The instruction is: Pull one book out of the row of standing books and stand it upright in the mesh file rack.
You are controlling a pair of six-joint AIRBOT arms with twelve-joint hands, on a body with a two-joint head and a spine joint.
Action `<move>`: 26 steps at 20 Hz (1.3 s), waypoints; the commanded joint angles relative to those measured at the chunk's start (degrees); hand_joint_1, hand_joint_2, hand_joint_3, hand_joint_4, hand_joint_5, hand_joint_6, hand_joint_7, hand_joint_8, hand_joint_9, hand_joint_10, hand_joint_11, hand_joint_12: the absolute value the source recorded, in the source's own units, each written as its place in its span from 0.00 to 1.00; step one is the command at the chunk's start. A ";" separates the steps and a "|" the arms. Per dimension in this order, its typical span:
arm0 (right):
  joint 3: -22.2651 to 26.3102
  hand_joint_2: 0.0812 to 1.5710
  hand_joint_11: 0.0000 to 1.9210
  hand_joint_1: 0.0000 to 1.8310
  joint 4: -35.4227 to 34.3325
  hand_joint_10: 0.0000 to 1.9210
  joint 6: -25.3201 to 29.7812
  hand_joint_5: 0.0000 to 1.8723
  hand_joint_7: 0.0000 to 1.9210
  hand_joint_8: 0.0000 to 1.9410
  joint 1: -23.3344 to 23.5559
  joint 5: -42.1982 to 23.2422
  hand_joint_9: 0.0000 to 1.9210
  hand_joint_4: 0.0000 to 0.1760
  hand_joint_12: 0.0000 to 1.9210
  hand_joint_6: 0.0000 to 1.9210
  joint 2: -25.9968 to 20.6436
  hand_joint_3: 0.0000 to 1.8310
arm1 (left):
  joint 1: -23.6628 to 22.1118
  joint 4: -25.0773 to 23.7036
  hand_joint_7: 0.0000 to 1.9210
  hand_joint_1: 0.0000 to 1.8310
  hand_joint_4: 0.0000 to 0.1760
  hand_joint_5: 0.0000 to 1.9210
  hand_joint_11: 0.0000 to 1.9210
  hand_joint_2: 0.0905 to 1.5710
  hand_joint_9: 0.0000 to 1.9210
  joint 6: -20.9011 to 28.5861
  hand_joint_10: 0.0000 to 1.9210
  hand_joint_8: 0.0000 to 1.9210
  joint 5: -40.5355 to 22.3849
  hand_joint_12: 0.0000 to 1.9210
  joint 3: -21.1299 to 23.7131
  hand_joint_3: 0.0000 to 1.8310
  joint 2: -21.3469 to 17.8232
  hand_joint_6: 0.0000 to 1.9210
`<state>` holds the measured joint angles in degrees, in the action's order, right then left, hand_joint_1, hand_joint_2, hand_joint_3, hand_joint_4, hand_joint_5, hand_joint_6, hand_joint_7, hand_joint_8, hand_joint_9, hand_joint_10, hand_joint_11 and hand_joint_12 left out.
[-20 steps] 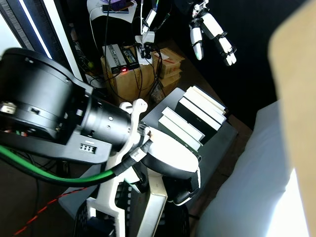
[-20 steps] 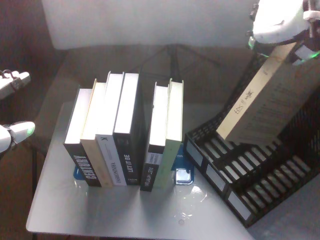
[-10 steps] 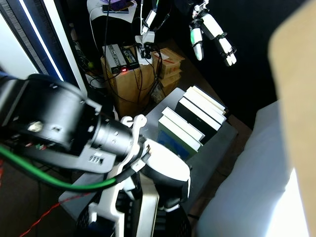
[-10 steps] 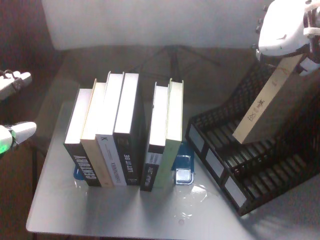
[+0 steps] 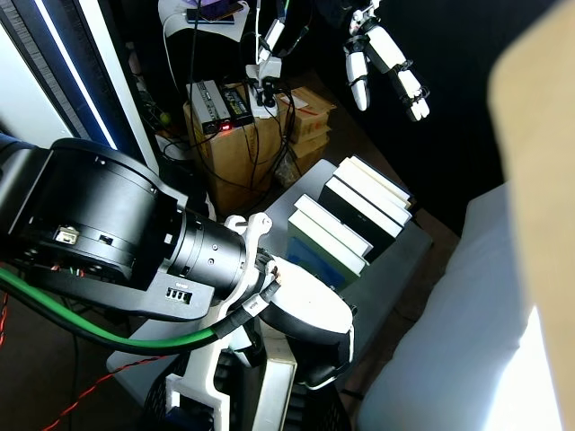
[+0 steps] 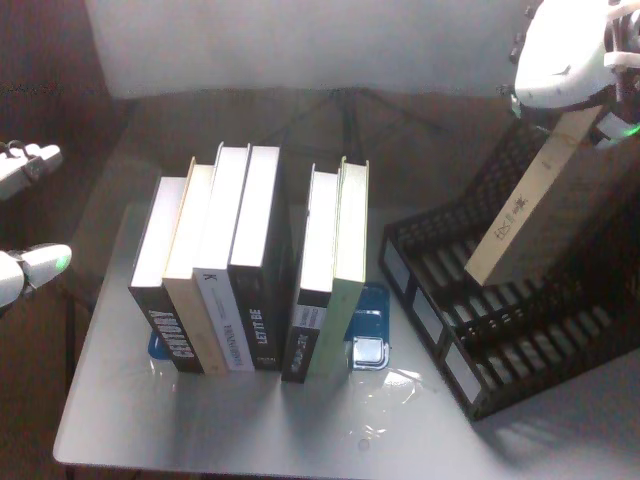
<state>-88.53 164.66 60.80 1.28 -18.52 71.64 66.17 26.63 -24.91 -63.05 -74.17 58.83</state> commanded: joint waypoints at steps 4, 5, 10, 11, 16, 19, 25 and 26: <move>-0.71 0.75 0.26 0.74 2.08 0.82 0.45 0.42 0.45 0.65 0.98 6.90 0.37 0.00 1.00 0.56 -1.04 0.00 | 0.02 0.95 0.03 0.40 0.00 0.08 0.00 0.82 0.01 0.44 0.00 0.00 -6.99 0.17 -0.43 0.00 0.11 0.00; -0.83 0.74 0.29 0.74 2.08 0.81 1.05 0.44 0.47 0.64 1.23 7.33 0.38 0.00 1.00 0.52 -1.09 0.00 | 0.02 0.95 0.03 0.39 0.00 0.08 0.00 0.82 0.01 0.47 0.00 0.00 -7.04 0.17 -0.43 0.00 0.11 0.00; -1.30 0.73 0.32 0.74 2.04 0.83 3.65 0.46 0.48 0.64 1.56 8.62 0.41 0.00 1.00 0.46 -1.50 0.00 | 0.03 0.96 0.03 0.38 0.00 0.07 0.00 0.83 0.00 0.53 0.00 0.00 -7.10 0.13 -0.43 0.00 0.15 0.00; -1.34 0.74 0.39 0.69 2.04 0.87 3.75 0.45 0.47 0.72 1.56 8.62 0.46 0.00 1.00 0.50 -1.51 0.00 | 0.03 0.96 0.03 0.38 0.00 0.08 0.00 0.83 0.00 0.53 0.00 0.00 -7.11 0.14 -0.43 0.00 0.18 0.00; -1.70 0.75 0.25 0.65 2.06 0.75 3.75 0.40 0.46 0.69 0.63 8.92 0.35 0.00 0.98 0.64 -1.37 0.00 | 0.07 1.03 0.03 0.38 0.00 0.07 0.00 0.83 0.00 0.61 0.00 0.00 -7.23 0.16 -0.43 0.00 0.24 0.00; -1.78 0.67 0.06 0.67 2.07 0.35 3.75 0.32 0.35 0.08 -0.05 8.92 0.27 0.00 0.85 0.21 -1.26 0.00 | 0.11 1.05 0.03 0.39 0.00 0.08 0.00 0.82 0.00 0.68 0.00 0.00 -7.28 0.17 -0.43 0.00 0.26 0.00; -1.84 0.66 0.05 0.64 2.07 0.48 3.75 0.30 0.36 0.02 -0.55 8.92 0.21 0.00 0.93 0.20 -1.27 0.00 | 0.20 1.21 0.03 0.39 0.00 0.08 0.00 0.82 0.01 0.72 0.00 0.00 -7.43 0.20 -0.43 0.00 0.33 0.00; -1.80 0.66 0.06 0.64 2.07 0.50 3.75 0.29 0.36 0.01 -0.61 8.92 0.21 0.00 0.94 0.23 -1.30 0.00 | 0.21 1.22 0.03 0.38 0.00 0.08 0.00 0.82 0.00 0.74 0.00 0.00 -7.45 0.17 -0.43 0.00 0.34 0.00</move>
<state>-90.04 165.14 64.95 0.43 -14.61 71.20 66.37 26.85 -24.51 -63.57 -74.22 59.13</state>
